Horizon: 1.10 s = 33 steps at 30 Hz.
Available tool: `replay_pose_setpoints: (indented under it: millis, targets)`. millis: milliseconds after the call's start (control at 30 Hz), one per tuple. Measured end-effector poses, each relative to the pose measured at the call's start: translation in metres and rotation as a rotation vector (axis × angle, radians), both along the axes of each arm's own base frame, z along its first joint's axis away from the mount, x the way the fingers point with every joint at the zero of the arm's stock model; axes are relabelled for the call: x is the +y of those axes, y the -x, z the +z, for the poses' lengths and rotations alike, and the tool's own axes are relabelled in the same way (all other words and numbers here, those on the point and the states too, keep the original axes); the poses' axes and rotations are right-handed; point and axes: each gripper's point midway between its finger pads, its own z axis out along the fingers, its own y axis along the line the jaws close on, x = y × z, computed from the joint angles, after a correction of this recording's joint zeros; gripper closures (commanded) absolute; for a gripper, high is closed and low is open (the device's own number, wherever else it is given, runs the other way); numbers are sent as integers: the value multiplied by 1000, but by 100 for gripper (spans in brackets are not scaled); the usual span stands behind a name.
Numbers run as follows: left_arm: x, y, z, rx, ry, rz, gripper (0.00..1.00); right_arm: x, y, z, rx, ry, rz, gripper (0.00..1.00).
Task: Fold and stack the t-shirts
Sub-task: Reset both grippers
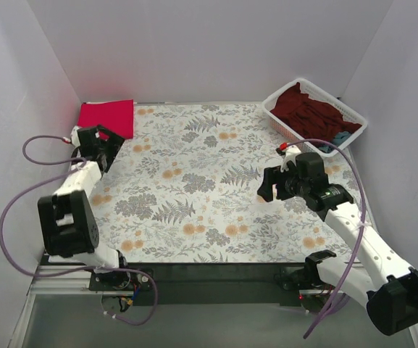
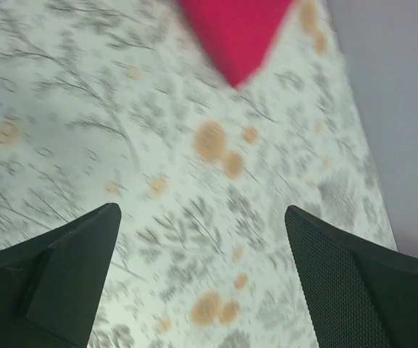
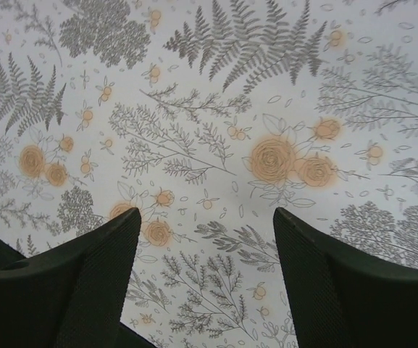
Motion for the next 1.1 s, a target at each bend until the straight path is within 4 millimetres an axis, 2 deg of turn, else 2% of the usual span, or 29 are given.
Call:
replay_pose_setpoints:
  millis: [67,133,200,233,300,367,467,567,667,767,933,1100]
  targets:
    - [-30,10,39,-79,-50,-78,3,-9,-6,14,-38,22,-49,12]
    - [-71,27,89,-208,-99,-194,3,-17,-10,30,-75,36,-102,5]
    - [-111,57,134,-344,-132,-316,3,-27,-13,46,-121,49,-155,2]
    - [-123,74,153,-406,-147,-362,3,-33,-14,56,-148,57,-187,2]
    - [-126,107,182,-497,-186,-390,3,-45,-14,74,-196,69,-241,2]
    - [-116,138,207,-562,-245,-376,3,-58,-12,92,-255,76,-304,2]
    - [-97,181,235,-620,-332,-320,2,-78,-5,116,-342,70,-394,2]
    - [-75,216,255,-641,-395,-228,3,-97,7,138,-434,53,-474,2]
    - [-48,239,261,-620,-442,-93,2,-113,20,152,-527,35,-526,2]
    - [-27,248,247,-548,-479,3,2,-127,31,153,-594,38,-564,2]
    - [-16,245,218,-443,-515,45,2,-141,39,143,-646,70,-599,2]
    - [-13,242,205,-405,-525,56,2,-144,39,141,-675,94,-597,2]
